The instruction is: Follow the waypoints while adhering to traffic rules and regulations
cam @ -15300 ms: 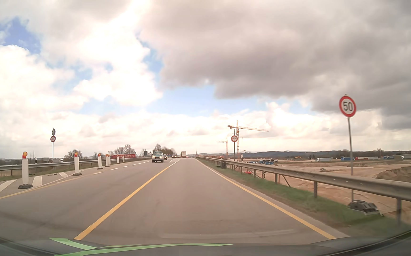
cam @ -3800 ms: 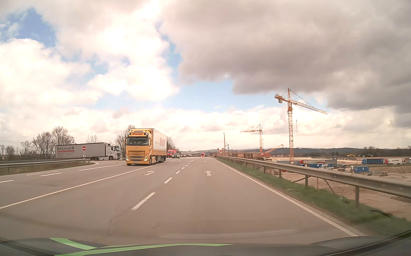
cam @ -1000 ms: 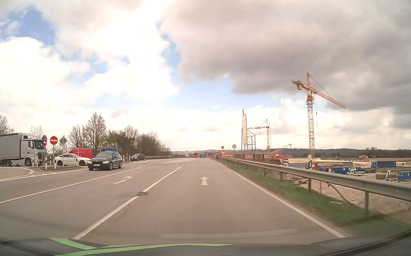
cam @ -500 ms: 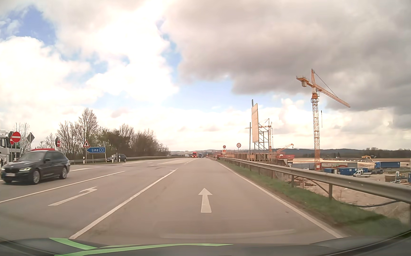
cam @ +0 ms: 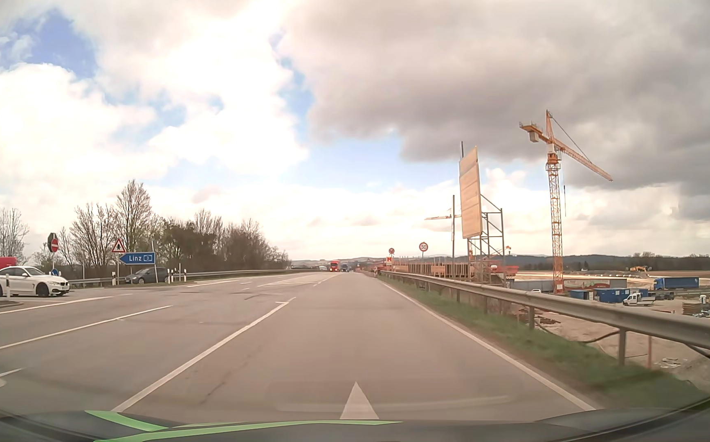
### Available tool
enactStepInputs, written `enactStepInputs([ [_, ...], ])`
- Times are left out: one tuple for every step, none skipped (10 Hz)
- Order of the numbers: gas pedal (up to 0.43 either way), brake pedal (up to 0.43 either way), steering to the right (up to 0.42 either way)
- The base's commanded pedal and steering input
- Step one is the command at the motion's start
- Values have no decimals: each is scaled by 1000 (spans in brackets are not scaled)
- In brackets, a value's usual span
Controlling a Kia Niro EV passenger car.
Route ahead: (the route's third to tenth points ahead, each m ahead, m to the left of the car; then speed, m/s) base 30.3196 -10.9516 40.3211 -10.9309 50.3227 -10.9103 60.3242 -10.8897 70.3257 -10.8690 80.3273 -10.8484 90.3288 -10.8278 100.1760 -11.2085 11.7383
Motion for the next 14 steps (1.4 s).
enactStepInputs([
  [110, 0, 0],
  [110, 0, 0],
  [110, 0, 0],
  [110, 0, -1],
  [110, 0, 0],
  [110, 0, -1],
  [110, 0, -1],
  [110, 0, 0],
  [110, 0, -1],
  [110, 0, -1],
  [110, 0, -1],
  [110, 0, -1],
  [110, 0, -1],
  [110, 0, -1],
])
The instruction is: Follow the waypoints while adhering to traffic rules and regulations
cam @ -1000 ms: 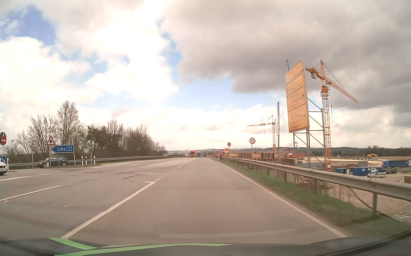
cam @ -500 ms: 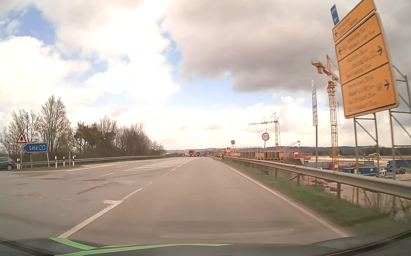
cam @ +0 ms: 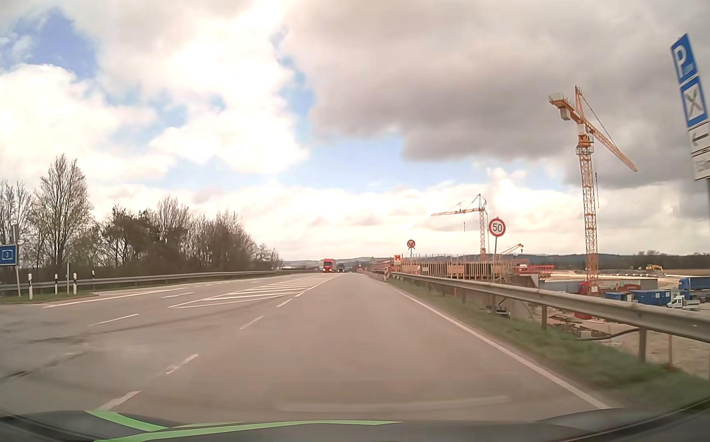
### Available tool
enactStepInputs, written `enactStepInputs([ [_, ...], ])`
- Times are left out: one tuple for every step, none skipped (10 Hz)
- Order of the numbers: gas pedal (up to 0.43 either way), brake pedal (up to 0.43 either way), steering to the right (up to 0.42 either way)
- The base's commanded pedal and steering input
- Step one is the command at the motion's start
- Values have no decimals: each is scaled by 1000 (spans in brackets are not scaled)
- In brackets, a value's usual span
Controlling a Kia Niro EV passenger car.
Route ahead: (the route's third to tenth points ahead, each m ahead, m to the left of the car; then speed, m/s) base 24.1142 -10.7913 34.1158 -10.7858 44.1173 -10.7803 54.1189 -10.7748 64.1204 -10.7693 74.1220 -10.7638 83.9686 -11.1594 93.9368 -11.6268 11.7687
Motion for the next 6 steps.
enactStepInputs([
  [110, 0, -1],
  [110, 0, -1],
  [110, 0, -1],
  [110, 0, 0],
  [110, 0, 0],
  [98, 0, 0],
])
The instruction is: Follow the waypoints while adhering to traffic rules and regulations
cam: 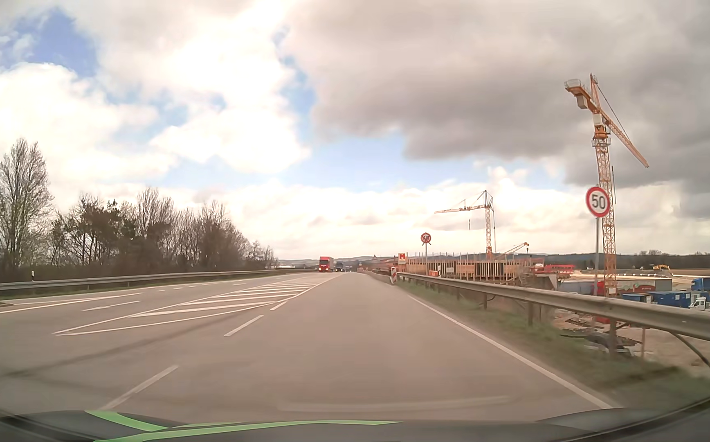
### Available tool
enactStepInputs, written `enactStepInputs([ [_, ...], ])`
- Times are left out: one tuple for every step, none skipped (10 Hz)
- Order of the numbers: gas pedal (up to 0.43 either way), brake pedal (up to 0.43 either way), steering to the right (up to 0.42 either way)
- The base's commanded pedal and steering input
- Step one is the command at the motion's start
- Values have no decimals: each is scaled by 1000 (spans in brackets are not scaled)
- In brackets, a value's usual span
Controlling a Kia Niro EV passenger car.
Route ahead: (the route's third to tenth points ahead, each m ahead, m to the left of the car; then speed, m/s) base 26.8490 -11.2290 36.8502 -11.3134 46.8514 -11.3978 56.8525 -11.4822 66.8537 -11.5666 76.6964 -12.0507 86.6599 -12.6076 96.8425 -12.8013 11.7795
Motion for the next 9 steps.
enactStepInputs([
  [98, 0, 0],
  [98, 0, 0],
  [98, 0, 0],
  [98, 0, 0],
  [98, 0, 0],
  [98, 0, 0],
  [98, 0, 0],
  [98, 0, 0],
  [98, 0, 0],
])
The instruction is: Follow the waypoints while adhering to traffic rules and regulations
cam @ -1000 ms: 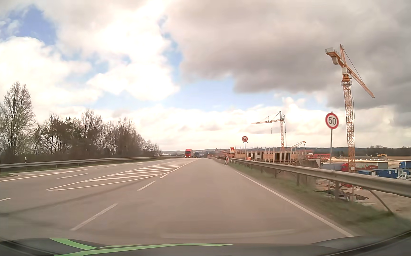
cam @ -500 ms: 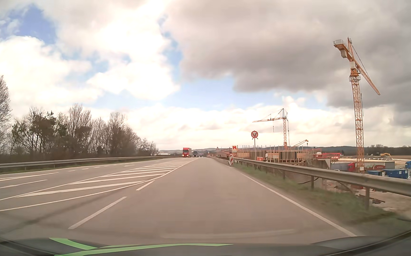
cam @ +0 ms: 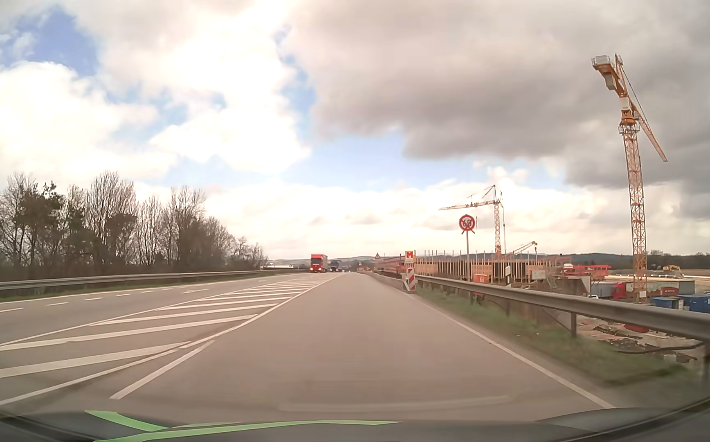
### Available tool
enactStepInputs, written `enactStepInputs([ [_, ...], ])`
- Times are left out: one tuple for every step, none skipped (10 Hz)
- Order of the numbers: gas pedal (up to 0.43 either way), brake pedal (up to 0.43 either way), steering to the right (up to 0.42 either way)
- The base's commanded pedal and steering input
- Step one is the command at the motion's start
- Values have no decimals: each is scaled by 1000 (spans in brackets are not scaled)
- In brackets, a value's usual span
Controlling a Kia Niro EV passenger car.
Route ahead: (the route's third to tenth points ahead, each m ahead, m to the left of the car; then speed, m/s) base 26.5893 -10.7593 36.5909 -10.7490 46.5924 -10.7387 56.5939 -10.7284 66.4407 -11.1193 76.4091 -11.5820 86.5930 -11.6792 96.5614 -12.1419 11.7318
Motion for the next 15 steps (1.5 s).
enactStepInputs([
  [98, 0, 0],
  [98, 0, 0],
  [98, 0, 0],
  [98, 0, 0],
  [98, 0, 0],
  [98, 0, 0],
  [98, 0, 0],
  [98, 0, 0],
  [98, 0, 0],
  [98, 0, 0],
  [98, 0, 0],
  [87, 0, 0],
  [87, 0, 0],
  [87, 0, 0],
  [79, 0, 0],
])
